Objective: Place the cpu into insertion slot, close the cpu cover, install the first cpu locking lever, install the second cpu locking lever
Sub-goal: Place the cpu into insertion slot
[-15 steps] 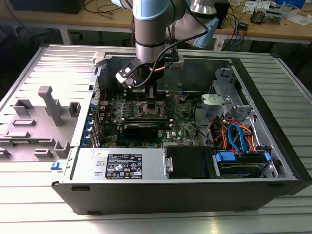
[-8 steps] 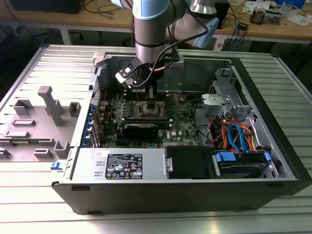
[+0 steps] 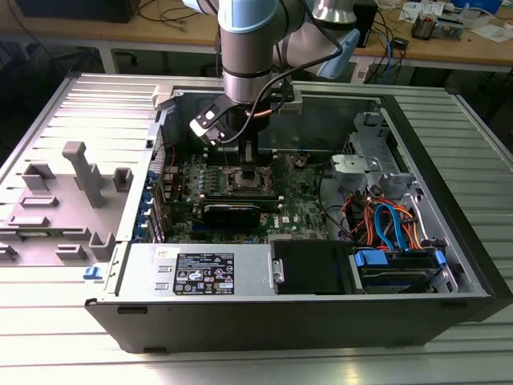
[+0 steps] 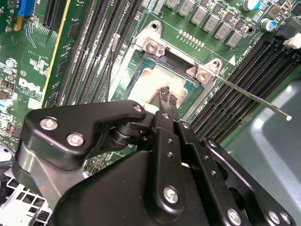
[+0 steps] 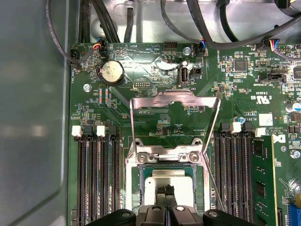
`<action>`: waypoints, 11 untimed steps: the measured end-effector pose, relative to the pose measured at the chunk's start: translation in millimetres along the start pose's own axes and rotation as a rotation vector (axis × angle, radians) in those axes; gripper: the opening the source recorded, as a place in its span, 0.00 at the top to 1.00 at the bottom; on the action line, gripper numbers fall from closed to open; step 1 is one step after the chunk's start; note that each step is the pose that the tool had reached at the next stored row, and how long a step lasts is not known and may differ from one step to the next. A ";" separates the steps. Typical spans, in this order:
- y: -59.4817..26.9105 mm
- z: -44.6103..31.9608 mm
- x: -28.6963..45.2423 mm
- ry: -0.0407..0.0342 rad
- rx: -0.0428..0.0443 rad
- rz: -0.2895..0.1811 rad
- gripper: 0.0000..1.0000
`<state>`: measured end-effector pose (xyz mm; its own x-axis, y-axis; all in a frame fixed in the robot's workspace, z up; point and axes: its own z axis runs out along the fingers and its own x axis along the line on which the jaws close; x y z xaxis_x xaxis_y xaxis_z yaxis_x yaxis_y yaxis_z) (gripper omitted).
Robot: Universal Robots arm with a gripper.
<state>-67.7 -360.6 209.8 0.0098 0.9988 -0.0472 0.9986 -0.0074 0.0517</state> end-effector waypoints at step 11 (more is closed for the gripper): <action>0.3 -6.1 -0.3 0.0000 0.0000 0.000 0.89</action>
<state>-67.7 -360.6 215.9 0.0098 0.9988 -0.0472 0.9986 -0.0074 0.0517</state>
